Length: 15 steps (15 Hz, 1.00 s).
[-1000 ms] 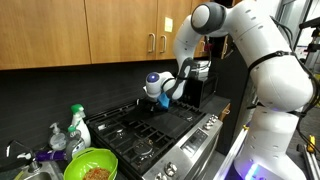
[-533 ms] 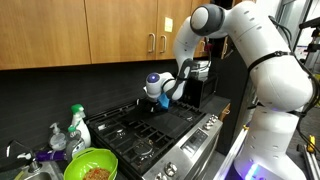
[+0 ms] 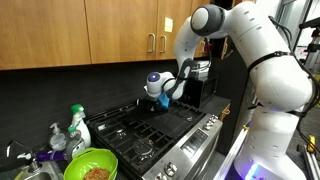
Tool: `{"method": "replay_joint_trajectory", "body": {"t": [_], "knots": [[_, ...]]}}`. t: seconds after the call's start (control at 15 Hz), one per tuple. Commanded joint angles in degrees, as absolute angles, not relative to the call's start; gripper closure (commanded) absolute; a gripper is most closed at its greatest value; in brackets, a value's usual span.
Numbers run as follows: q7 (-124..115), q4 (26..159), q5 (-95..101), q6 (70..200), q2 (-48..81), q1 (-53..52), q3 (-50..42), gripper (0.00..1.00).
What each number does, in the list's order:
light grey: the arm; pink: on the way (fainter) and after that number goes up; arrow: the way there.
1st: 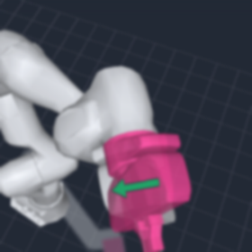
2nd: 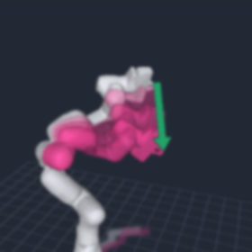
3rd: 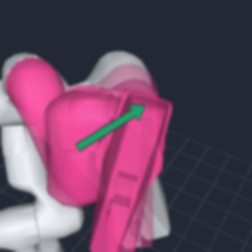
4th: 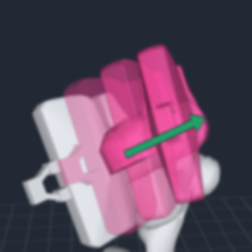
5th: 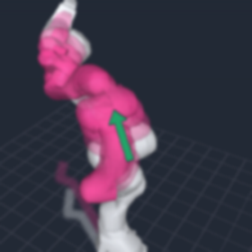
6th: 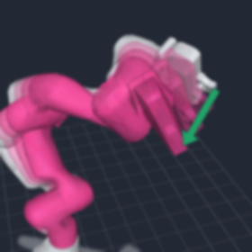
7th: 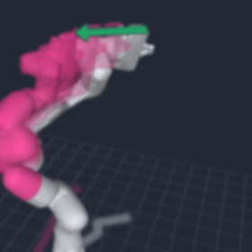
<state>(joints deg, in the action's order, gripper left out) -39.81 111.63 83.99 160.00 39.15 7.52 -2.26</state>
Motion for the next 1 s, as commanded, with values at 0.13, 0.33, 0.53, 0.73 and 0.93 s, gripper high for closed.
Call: {"method": "replay_joint_trajectory", "body": {"t": [0.13, 0.33, 0.53, 0.73, 0.93], "knots": [[-41.6, 110.4, 84.0, 159.1, 40.5, 7.0, -2.4, 0.55], [-42.0, 109.7, 83.3, 160.0, 41.5, 7.5, -2.0, 0.87], [-42.6, 109.3, 83.9, 161.1, 42.2, 7.5, -1.8, 0.98], [-42.5, 109.6, 84.0, 161.6, 41.7, 7.5, -1.4, 1.00], [-44.3, 109.7, 82.5, 159.7, 40.5, 6.9, -1.3, 0.99]]}}
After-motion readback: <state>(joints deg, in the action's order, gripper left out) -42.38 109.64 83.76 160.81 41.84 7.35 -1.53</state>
